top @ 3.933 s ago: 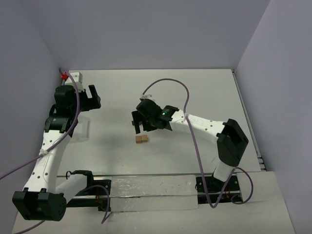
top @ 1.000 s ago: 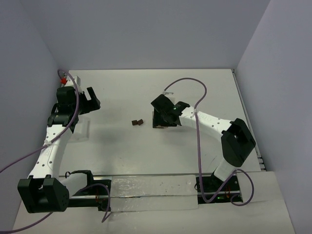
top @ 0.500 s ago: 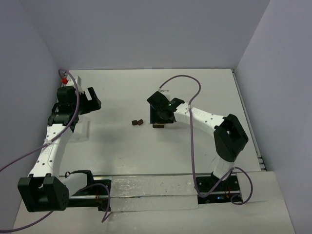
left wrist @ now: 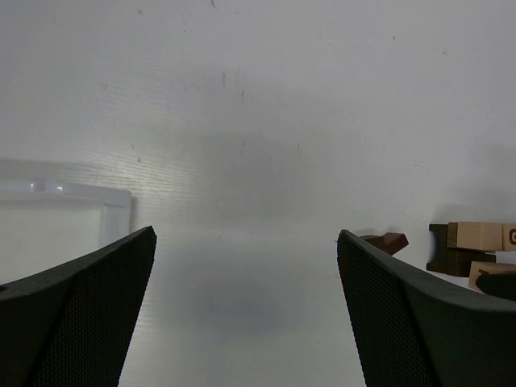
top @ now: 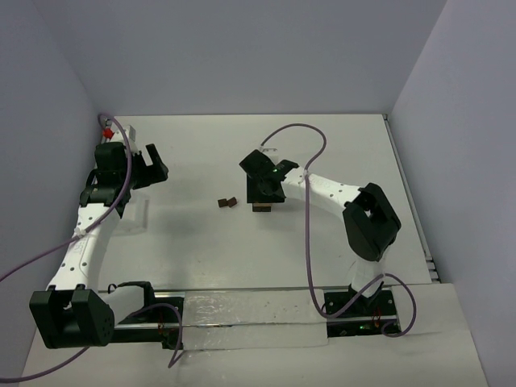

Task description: Build the wood block tower

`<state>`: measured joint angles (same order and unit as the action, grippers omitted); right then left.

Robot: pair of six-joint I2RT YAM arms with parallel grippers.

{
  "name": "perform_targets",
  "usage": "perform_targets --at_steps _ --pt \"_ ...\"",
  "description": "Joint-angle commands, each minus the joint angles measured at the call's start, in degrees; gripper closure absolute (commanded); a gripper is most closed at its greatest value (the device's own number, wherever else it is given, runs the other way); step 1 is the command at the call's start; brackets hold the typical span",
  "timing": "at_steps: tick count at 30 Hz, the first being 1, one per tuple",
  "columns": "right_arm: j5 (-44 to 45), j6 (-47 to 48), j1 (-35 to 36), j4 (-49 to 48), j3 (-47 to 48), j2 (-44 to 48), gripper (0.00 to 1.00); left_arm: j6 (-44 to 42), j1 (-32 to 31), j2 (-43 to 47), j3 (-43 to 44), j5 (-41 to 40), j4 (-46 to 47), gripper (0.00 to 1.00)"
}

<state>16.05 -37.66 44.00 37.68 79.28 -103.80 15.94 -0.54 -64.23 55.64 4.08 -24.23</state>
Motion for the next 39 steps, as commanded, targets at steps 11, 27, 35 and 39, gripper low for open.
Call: perform_targets --at_steps 11,27,35,39 --pt "3.0 0.7 -1.2 0.6 4.4 -2.4 0.7 0.9 0.4 -0.5 2.8 2.2 1.1 0.01" --pt "1.9 0.4 -1.4 1.3 6.0 -4.5 0.63 0.9 0.4 -0.8 2.9 2.2 1.2 0.01" --pt "1.1 0.4 -1.5 1.3 6.3 -5.0 0.57 0.9 0.4 -0.8 2.9 2.2 1.2 0.01" --pt "0.9 0.2 -1.6 1.4 6.4 -5.4 0.53 1.0 0.4 -0.7 3.0 2.4 1.0 0.01"
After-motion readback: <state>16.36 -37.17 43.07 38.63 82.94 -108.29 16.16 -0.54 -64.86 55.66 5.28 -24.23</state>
